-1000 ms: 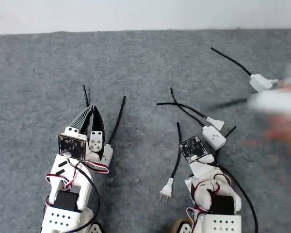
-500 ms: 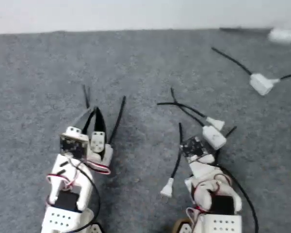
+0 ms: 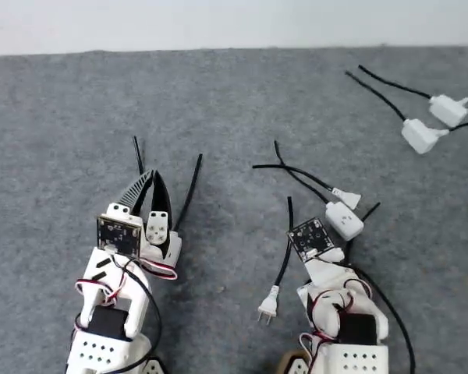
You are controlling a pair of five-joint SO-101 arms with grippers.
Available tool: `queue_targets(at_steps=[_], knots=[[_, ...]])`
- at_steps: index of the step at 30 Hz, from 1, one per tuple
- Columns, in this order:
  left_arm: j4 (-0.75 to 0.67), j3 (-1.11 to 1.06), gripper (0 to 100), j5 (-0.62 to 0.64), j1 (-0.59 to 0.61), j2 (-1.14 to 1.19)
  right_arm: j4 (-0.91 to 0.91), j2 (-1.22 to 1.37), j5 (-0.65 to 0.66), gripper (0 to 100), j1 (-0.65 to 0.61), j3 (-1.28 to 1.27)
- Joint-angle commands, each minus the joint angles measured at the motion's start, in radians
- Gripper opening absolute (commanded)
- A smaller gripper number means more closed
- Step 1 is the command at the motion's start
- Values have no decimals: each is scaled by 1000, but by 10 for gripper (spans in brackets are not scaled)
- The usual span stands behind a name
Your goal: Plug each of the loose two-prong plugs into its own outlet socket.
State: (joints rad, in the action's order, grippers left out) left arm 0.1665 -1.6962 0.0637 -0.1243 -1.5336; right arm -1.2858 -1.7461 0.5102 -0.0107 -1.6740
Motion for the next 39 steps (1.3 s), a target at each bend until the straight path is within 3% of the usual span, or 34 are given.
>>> queue_targets(at_steps=[1,9,17,20,23,25,30,34,39], knots=[[-26,7,13,-12,0,6,-5,-12,-8,217,1,-12],[-26,7,13,-129,0,5,-7,-12,-8,218,-65,-12],[-26,45,13,-130,0,-2,-7,-12,-8,218,-91,-12],[0,104,13,-129,57,-2,-1,-12,-8,218,-79,-12],[187,226,14,-144,160,8,10,-13,-9,218,-39,-11],[353,309,14,-221,204,8,42,-13,-8,218,2,20],[641,444,15,-334,236,6,64,-13,-15,217,274,203],[790,570,15,-336,304,8,81,-4,-15,218,378,367],[910,671,15,-305,336,12,-53,5,-126,219,369,551]])
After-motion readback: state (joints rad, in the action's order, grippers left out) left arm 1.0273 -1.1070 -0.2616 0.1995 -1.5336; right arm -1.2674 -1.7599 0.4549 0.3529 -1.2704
